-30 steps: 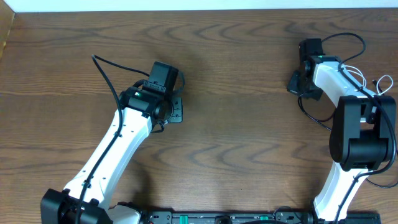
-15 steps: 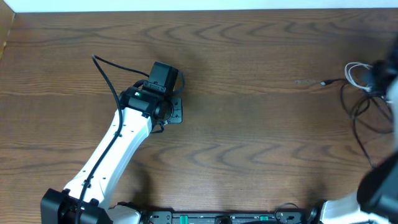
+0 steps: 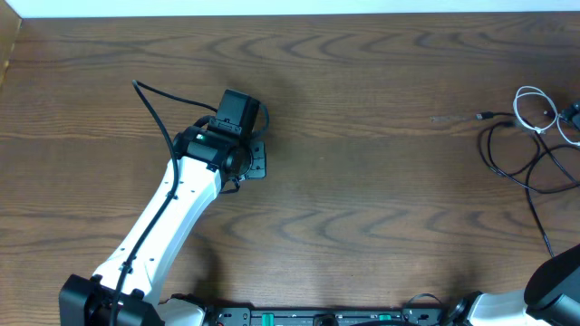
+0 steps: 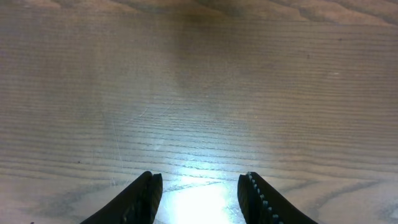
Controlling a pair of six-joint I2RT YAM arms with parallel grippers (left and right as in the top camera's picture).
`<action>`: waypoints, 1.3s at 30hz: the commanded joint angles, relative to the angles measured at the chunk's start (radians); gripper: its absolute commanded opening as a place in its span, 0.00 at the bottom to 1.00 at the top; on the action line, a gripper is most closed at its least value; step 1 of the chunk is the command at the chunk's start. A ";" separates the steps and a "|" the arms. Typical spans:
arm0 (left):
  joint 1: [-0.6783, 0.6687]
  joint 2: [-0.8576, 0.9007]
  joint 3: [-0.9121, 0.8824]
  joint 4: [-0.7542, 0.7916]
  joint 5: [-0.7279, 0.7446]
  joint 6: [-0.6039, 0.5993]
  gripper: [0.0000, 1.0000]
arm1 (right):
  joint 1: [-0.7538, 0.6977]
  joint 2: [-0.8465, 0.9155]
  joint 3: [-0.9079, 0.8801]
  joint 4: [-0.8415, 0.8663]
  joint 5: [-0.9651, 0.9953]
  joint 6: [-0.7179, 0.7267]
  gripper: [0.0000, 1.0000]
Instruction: Untangle cables
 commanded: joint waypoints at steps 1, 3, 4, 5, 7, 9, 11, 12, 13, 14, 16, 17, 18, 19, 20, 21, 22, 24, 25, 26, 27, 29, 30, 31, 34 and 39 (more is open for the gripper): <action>0.005 0.000 -0.004 -0.002 -0.005 -0.009 0.46 | 0.021 0.010 -0.005 -0.004 -0.124 -0.048 0.91; 0.005 0.000 -0.004 -0.002 -0.005 -0.009 0.50 | 0.037 0.010 -0.010 -0.004 -0.175 -0.076 0.92; 0.005 0.000 -0.004 0.000 -0.005 -0.009 0.50 | 0.045 0.010 -0.013 -0.004 -0.192 -0.085 0.93; 0.005 0.000 -0.004 0.004 -0.005 -0.009 0.50 | 0.054 0.010 -0.015 -0.004 -0.206 -0.088 0.96; 0.005 0.000 -0.004 0.021 -0.005 -0.009 0.54 | 0.077 0.010 -0.016 -0.004 -0.239 -0.095 0.99; 0.005 0.000 -0.004 0.053 -0.004 -0.009 0.58 | 0.113 0.010 -0.016 -0.003 -0.320 -0.110 0.99; 0.005 0.000 -0.004 0.090 0.003 -0.010 0.61 | 0.148 0.010 -0.017 0.000 -0.396 -0.111 0.99; 0.004 0.000 -0.004 0.119 0.029 -0.010 0.64 | 0.173 0.010 -0.017 0.006 -0.448 -0.126 0.99; 0.004 0.000 -0.004 0.139 0.055 -0.010 0.65 | 0.190 0.010 -0.017 0.013 -0.484 -0.140 0.99; 0.004 0.000 -0.004 0.188 0.129 -0.009 0.68 | 0.230 0.010 -0.017 0.025 -0.542 -0.171 0.99; 0.004 0.000 -0.004 0.240 0.212 -0.009 0.70 | 0.286 0.010 -0.017 0.038 -0.599 -0.222 0.99; 0.004 0.000 -0.004 0.266 0.248 -0.009 0.71 | 0.326 0.010 -0.017 0.041 -0.620 -0.269 0.99; 0.004 0.000 -0.004 0.281 0.260 -0.009 0.72 | 0.366 0.010 -0.017 0.039 -0.626 -0.313 0.99; 0.004 0.000 -0.004 0.290 0.257 -0.008 0.72 | 0.402 0.010 -0.017 0.033 -0.623 -0.359 0.99; 0.004 0.000 -0.004 0.291 0.246 0.001 0.72 | 0.443 0.010 -0.017 0.025 -0.617 -0.413 0.99; 0.005 0.000 -0.004 0.288 0.211 0.028 0.72 | 0.478 0.010 -0.017 0.018 -0.595 -0.455 0.99; 0.005 0.000 -0.004 0.281 0.159 0.055 0.72 | 0.528 0.010 -0.017 0.003 -0.520 -0.497 0.99; 0.005 0.000 -0.004 0.245 -0.058 0.088 0.72 | 0.602 0.010 -0.017 -0.016 -0.271 -0.511 0.99; 0.006 0.000 -0.004 0.221 -0.192 0.080 0.72 | 0.626 0.010 -0.017 -0.023 -0.125 -0.509 0.99; 0.013 0.000 -0.004 0.183 -0.349 0.005 0.77 | 0.651 0.010 -0.017 -0.036 0.060 -0.480 0.99; 0.023 -0.002 -0.004 0.145 -0.417 -0.082 0.82 | 0.675 0.010 -0.017 -0.056 0.249 -0.381 0.99; 0.047 -0.007 -0.004 0.095 -0.400 -0.147 0.82 | 0.691 0.010 -0.017 -0.085 0.347 -0.251 0.99; 0.057 -0.008 -0.004 0.072 -0.378 -0.169 0.82 | 0.692 0.010 -0.017 -0.096 0.330 -0.216 0.99; 0.071 -0.008 -0.004 0.044 -0.339 -0.187 0.82 | 0.691 0.010 -0.017 -0.105 0.279 -0.201 0.99; 0.139 -0.008 -0.003 -0.021 -0.083 -0.103 0.83 | 0.645 0.010 -0.017 -0.124 -0.056 -0.203 0.99; 0.295 -0.008 -0.003 -0.044 0.296 0.049 0.83 | 0.544 0.010 -0.017 -0.182 -0.261 -0.208 0.99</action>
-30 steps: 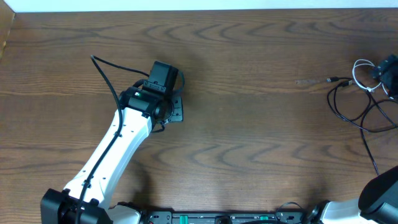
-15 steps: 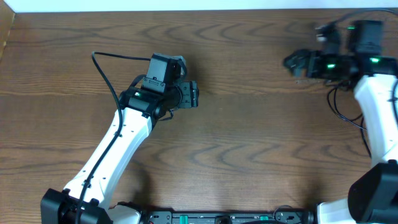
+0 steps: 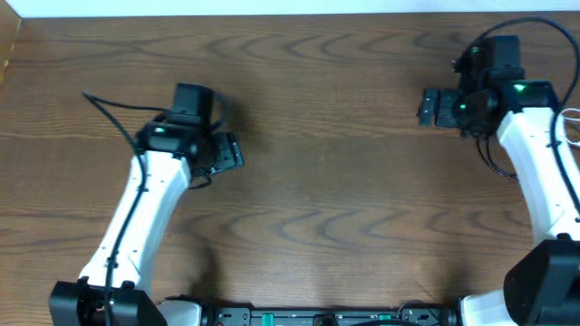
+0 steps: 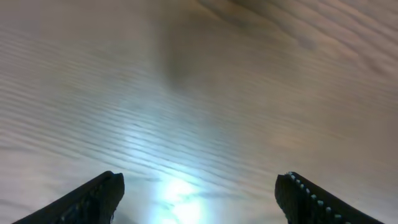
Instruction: Untangle cables
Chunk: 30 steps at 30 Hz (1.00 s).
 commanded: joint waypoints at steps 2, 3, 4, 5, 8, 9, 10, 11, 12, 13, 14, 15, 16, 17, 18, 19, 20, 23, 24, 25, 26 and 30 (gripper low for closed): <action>0.119 -0.008 0.000 -0.079 0.286 0.076 0.84 | -0.080 0.008 -0.004 -0.142 -0.125 -0.050 0.99; 0.133 -0.008 0.000 -0.120 0.282 0.077 0.84 | -0.094 0.008 -0.004 -0.203 -0.074 -0.057 0.99; 0.143 -0.008 0.000 -0.162 0.273 0.077 0.84 | -0.104 0.008 -0.004 -0.241 -0.038 -0.052 0.99; 0.146 -0.008 0.000 -0.195 0.259 0.077 0.84 | -0.117 0.008 -0.005 -0.298 0.008 -0.045 0.99; 0.145 -0.021 -0.001 -0.292 0.204 0.097 0.84 | -0.127 0.006 -0.009 -0.375 0.043 -0.046 0.99; 0.144 -0.032 -0.005 -0.314 0.203 0.123 0.84 | -0.126 0.006 -0.011 -0.387 0.046 -0.046 0.99; 0.142 -0.047 -0.011 -0.324 0.203 0.138 0.84 | -0.125 0.001 -0.013 -0.394 0.045 -0.048 0.99; 0.142 -0.072 -0.027 -0.327 0.203 0.150 0.84 | -0.121 -0.012 -0.025 -0.396 0.045 -0.059 0.99; 0.142 -0.096 -0.042 -0.325 0.203 0.158 0.84 | -0.119 -0.024 -0.035 -0.391 0.045 -0.061 0.99; 0.142 -0.128 -0.061 -0.319 0.198 0.160 0.84 | -0.114 -0.050 -0.056 -0.374 0.045 -0.061 0.99; 0.142 -0.171 -0.085 -0.305 0.196 0.163 0.84 | -0.109 -0.091 -0.091 -0.338 0.045 -0.061 0.99; 0.142 -0.256 -0.132 -0.269 0.196 0.175 0.84 | -0.102 -0.171 -0.158 -0.278 0.045 -0.061 0.99; 0.142 -0.312 -0.159 -0.245 0.196 0.183 0.85 | -0.100 -0.196 -0.179 -0.260 0.045 -0.061 0.99; 0.142 -0.400 -0.203 -0.199 0.191 0.193 0.92 | -0.098 -0.271 -0.240 -0.213 0.044 -0.061 0.99; 0.142 -0.475 -0.236 -0.165 0.173 0.193 0.98 | -0.098 -0.311 -0.270 -0.188 0.043 -0.064 0.99; 0.142 -0.564 -0.275 -0.129 0.146 0.192 0.98 | -0.098 -0.381 -0.320 -0.148 0.042 -0.078 0.99; 0.142 -0.670 -0.312 -0.097 0.113 0.182 0.98 | -0.098 -0.476 -0.381 -0.097 0.042 -0.093 0.99; 0.142 -0.923 -0.368 -0.029 0.091 0.177 0.98 | -0.098 -0.719 -0.502 0.017 0.041 -0.090 0.99; 0.142 -0.970 -0.371 -0.014 0.092 0.177 0.98 | -0.098 -0.764 -0.519 0.034 0.041 -0.090 0.99; 0.142 -1.030 -0.370 -0.010 0.092 0.177 0.98 | -0.098 -0.837 -0.542 0.052 0.044 -0.091 0.99; 0.142 -1.072 -0.370 -0.013 0.092 0.177 0.98 | -0.098 -0.870 -0.550 0.054 0.052 -0.091 0.99; 0.142 -1.209 -0.370 -0.031 0.092 0.178 0.98 | -0.098 -1.032 -0.561 0.014 0.068 -0.091 0.99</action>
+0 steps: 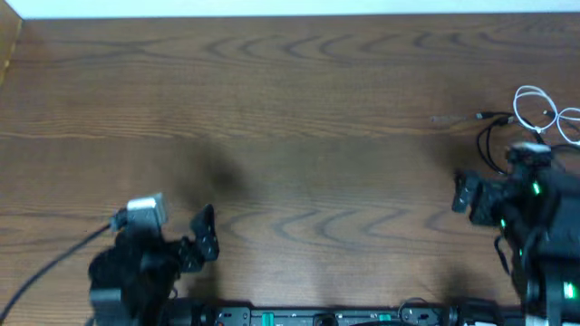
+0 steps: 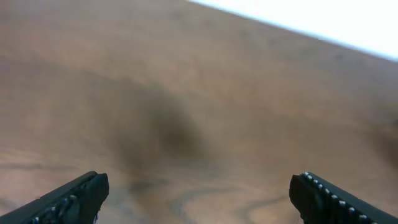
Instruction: Untangle cables
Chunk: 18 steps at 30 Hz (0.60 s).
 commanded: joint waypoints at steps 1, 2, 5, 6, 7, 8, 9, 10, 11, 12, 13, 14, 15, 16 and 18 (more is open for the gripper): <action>-0.001 -0.086 -0.005 -0.018 -0.016 0.012 0.98 | 0.005 -0.101 -0.016 -0.034 0.018 -0.013 0.99; -0.001 -0.103 -0.005 -0.034 -0.016 0.012 0.98 | 0.005 -0.132 -0.016 -0.055 0.018 -0.013 0.99; -0.001 -0.106 -0.005 -0.065 -0.016 0.012 0.98 | 0.005 -0.161 -0.016 -0.103 0.018 -0.013 0.99; -0.001 -0.106 -0.005 -0.077 -0.016 0.013 0.98 | 0.005 -0.161 -0.016 -0.115 0.018 -0.013 0.99; -0.001 -0.106 -0.005 -0.090 -0.016 0.012 0.98 | 0.005 -0.159 -0.016 -0.134 0.018 -0.013 0.99; -0.001 -0.106 -0.005 -0.100 -0.016 0.013 0.98 | 0.005 -0.159 -0.016 -0.162 0.018 -0.013 0.99; -0.001 -0.106 -0.005 -0.116 -0.016 0.012 0.98 | 0.005 -0.159 -0.016 -0.183 0.018 -0.013 0.99; -0.001 -0.106 -0.005 -0.126 -0.016 0.012 0.98 | 0.005 -0.159 -0.016 -0.199 0.018 -0.013 0.99; -0.001 -0.106 -0.005 -0.140 -0.016 0.012 0.98 | 0.005 -0.159 -0.016 -0.222 0.018 -0.013 0.99; -0.001 -0.106 -0.005 -0.153 -0.016 0.012 0.98 | 0.005 -0.159 -0.016 -0.241 0.018 -0.013 0.99; -0.001 -0.106 -0.005 -0.173 -0.016 0.012 0.98 | 0.005 -0.159 -0.016 -0.266 0.018 -0.013 0.99; -0.001 -0.106 -0.005 -0.182 -0.016 0.012 0.98 | 0.005 -0.159 -0.016 -0.283 0.018 -0.013 0.99; -0.001 -0.106 -0.005 -0.194 -0.016 0.013 0.98 | 0.005 -0.159 -0.016 -0.296 0.018 -0.013 0.99; -0.001 -0.106 -0.005 -0.203 -0.016 0.012 0.98 | 0.005 -0.159 -0.016 -0.293 0.018 -0.013 0.99; -0.001 -0.106 -0.005 -0.219 -0.016 0.012 0.98 | 0.005 -0.159 -0.016 -0.293 0.018 -0.013 0.99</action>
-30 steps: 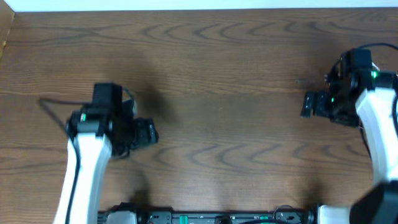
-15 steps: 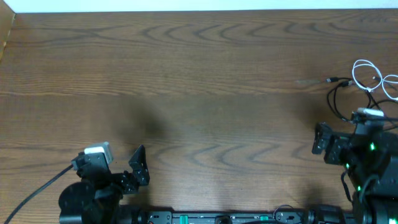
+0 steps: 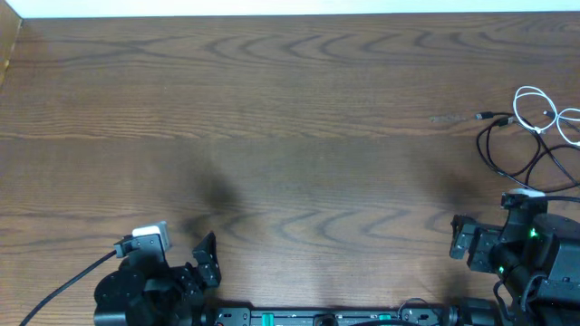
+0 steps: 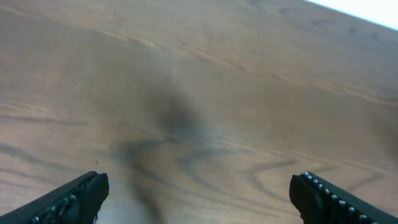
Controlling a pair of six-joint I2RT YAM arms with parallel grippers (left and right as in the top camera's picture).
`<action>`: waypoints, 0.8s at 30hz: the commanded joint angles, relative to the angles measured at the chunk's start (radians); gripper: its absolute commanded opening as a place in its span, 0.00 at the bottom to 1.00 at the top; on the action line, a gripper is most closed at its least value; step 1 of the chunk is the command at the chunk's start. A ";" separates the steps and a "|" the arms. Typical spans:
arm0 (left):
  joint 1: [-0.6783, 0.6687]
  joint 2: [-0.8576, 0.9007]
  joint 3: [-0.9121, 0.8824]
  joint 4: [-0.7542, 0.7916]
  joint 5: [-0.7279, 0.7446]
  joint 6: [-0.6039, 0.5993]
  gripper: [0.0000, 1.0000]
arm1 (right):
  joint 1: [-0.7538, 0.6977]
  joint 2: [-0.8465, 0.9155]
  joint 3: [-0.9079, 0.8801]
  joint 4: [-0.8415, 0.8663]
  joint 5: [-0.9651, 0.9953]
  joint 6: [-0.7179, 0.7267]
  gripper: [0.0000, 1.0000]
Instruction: Untangle cables
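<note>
The cables lie at the table's right edge in the overhead view: a black cable [image 3: 509, 152] in loose loops and a white cable [image 3: 536, 107] coiled beside it, the two crossing near the edge. My left gripper [image 3: 205, 262] is drawn back to the near left edge, far from them. In the left wrist view it [image 4: 199, 200] is wide open over bare wood, with nothing between its fingers [image 4: 71, 198]. My right gripper [image 3: 464, 240] sits low at the near right, just short of the cables, and looks open and empty.
The brown wooden table [image 3: 299, 136] fills both views. A pale wall strip runs along its far edge. The left arm's own black lead trails off the near left corner.
Both arms have drawn a little nearer the front edge. The left gripper is still wide open over bare wood, and the cables lie as before.
The left gripper was partly open over the table's left middle, the right arm out of view. Then it stood wider open further left, with the right arm reaching over the cables at the far right. Later both arms sat at the front edge, as now.
</note>
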 commanded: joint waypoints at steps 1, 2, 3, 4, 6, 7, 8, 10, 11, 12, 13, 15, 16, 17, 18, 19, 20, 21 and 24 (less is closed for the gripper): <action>-0.001 -0.005 0.000 -0.021 -0.013 0.012 0.98 | 0.005 -0.002 -0.004 -0.001 0.012 -0.010 0.99; -0.001 -0.005 0.000 -0.021 -0.013 0.012 0.98 | 0.005 -0.002 -0.004 -0.001 0.012 -0.010 0.99; -0.001 -0.005 0.000 -0.021 -0.013 0.013 0.98 | 0.005 -0.002 -0.004 -0.001 0.012 -0.010 0.99; -0.001 -0.005 0.000 -0.021 -0.013 0.012 0.98 | 0.009 -0.002 -0.004 0.000 0.012 -0.010 0.99; -0.001 -0.005 0.000 -0.021 -0.013 0.012 0.98 | 0.045 -0.002 -0.004 -0.001 0.012 -0.009 0.99; -0.001 -0.005 0.000 -0.021 -0.013 0.013 0.98 | 0.051 -0.002 -0.004 -0.001 0.012 -0.010 0.99; -0.001 -0.005 0.000 -0.021 -0.013 0.012 0.98 | 0.055 -0.002 -0.004 -0.001 0.012 -0.010 0.99; -0.001 -0.005 0.000 -0.021 -0.013 0.013 0.98 | 0.057 -0.002 -0.004 0.000 0.012 -0.009 0.99; -0.001 -0.005 0.000 -0.021 -0.013 0.012 0.98 | 0.058 -0.002 -0.004 -0.001 0.012 -0.010 0.99; -0.001 -0.005 0.000 -0.021 -0.013 0.012 0.98 | 0.057 -0.002 -0.004 -0.001 0.012 -0.010 0.99; -0.001 -0.005 0.000 -0.021 -0.013 0.012 0.98 | 0.058 -0.002 -0.004 0.000 0.012 -0.010 0.99; -0.001 -0.005 0.000 -0.021 -0.013 0.013 0.98 | 0.057 -0.008 -0.008 0.002 0.028 -0.010 0.99; -0.001 -0.005 0.000 -0.021 -0.013 0.013 0.98 | 0.058 -0.026 -0.016 0.010 0.042 -0.010 0.99; -0.001 -0.005 0.000 -0.021 -0.013 0.013 0.98 | 0.058 -0.043 -0.025 0.017 0.039 -0.010 0.99; -0.001 -0.005 0.000 -0.021 -0.013 0.012 0.98 | 0.058 -0.068 -0.042 0.040 0.038 -0.013 0.99; -0.001 -0.005 0.000 -0.021 -0.013 0.012 0.98 | 0.058 -0.095 -0.065 0.083 0.037 -0.040 0.99; -0.001 -0.005 0.000 -0.021 -0.013 0.012 0.98 | 0.063 -0.130 -0.099 0.154 0.029 -0.079 0.99; -0.001 -0.005 0.000 -0.021 -0.013 0.012 0.98 | 0.072 -0.166 -0.135 0.238 0.021 -0.116 0.99; -0.001 -0.005 0.000 -0.021 -0.013 0.012 0.98 | 0.110 -0.275 -0.251 0.488 0.008 -0.157 0.99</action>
